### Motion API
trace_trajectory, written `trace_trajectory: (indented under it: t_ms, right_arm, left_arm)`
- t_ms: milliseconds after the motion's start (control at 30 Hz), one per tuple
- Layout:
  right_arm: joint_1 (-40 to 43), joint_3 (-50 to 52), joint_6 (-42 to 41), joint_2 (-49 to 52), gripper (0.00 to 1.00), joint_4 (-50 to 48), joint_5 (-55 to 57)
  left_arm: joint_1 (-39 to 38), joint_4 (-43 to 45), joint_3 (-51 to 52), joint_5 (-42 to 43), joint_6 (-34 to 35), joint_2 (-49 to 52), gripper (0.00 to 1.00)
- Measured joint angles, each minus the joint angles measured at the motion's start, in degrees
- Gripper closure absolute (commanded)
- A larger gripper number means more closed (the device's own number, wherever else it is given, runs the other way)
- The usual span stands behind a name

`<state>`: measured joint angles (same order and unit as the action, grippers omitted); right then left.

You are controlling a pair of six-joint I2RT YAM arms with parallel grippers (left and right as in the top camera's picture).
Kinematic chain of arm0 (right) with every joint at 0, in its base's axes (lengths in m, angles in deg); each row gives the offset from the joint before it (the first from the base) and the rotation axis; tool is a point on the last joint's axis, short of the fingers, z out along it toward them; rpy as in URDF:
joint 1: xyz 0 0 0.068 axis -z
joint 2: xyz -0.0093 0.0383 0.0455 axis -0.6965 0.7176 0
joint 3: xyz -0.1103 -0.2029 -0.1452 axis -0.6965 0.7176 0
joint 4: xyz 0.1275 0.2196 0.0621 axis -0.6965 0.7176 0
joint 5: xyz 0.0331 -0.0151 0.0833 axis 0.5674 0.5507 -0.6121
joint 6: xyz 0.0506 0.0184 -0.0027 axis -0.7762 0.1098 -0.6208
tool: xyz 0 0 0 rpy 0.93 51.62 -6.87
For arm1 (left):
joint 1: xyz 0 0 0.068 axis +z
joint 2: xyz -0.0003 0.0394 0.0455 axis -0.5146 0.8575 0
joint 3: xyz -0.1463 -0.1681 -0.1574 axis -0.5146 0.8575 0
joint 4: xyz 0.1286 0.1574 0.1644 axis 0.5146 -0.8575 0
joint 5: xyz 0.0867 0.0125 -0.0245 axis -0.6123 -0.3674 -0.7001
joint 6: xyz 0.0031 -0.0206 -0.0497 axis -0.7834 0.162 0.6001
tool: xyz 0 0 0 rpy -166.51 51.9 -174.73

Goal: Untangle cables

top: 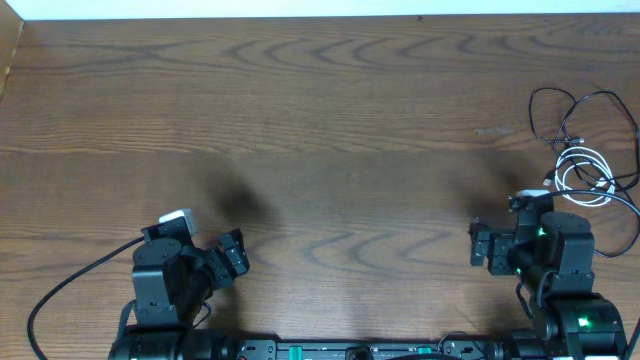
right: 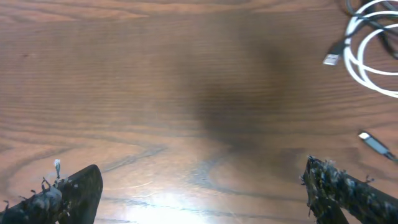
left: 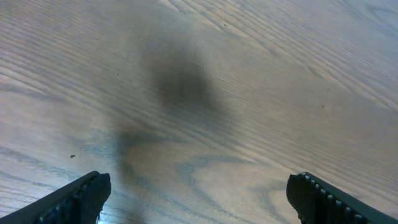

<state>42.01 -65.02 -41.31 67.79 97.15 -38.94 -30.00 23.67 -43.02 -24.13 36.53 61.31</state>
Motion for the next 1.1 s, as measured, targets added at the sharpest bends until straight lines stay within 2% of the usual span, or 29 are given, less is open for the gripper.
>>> trace_trajectory:
  t_ms: [267, 833, 933, 1100]
  right_arm:
    - [-0.02, 3.32, 0.15, -5.73, 0.01, -2.84, 3.61]
    - [-4.74, 28.48, 1.03, -25.73, 0.01, -48.72, 4.57]
    - [-4.76, 31.28, 1.03, -28.26, 0.01, -52.09, 4.57]
    - [-4.76, 31.69, 1.01, -31.41, 0.01, -52.04, 4.59]
  left_arm:
    - [0.0, 0.0, 0.0, 0.0, 0.0, 0.0, 0.05]
    - [0.0, 0.0, 0.04, 0.0, 0.0, 0.0, 0.05]
    - [0.0, 0.0, 0.04, 0.0, 0.0, 0.0, 0.05]
    - [0.0, -0.02, 0.04, 0.0, 0.0, 0.0, 0.05]
